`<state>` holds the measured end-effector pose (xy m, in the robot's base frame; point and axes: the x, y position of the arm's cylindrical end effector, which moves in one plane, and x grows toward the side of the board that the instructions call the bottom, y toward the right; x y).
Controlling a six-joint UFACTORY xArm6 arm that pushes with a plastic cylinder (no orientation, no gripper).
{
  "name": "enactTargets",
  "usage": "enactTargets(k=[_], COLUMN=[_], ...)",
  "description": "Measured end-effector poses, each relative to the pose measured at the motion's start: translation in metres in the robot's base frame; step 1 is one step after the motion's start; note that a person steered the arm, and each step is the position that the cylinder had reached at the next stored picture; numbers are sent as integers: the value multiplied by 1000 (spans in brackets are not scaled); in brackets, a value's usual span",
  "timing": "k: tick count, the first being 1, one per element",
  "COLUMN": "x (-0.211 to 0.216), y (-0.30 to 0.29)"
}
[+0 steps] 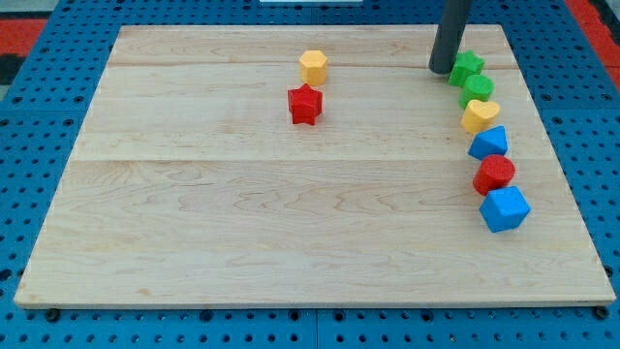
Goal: Push the green star above the green circle
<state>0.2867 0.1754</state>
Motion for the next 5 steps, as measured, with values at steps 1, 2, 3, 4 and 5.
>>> enactTargets(k=[1,2,3,4,5], x=[0,0,0,0,0], y=[0,0,1,2,4])
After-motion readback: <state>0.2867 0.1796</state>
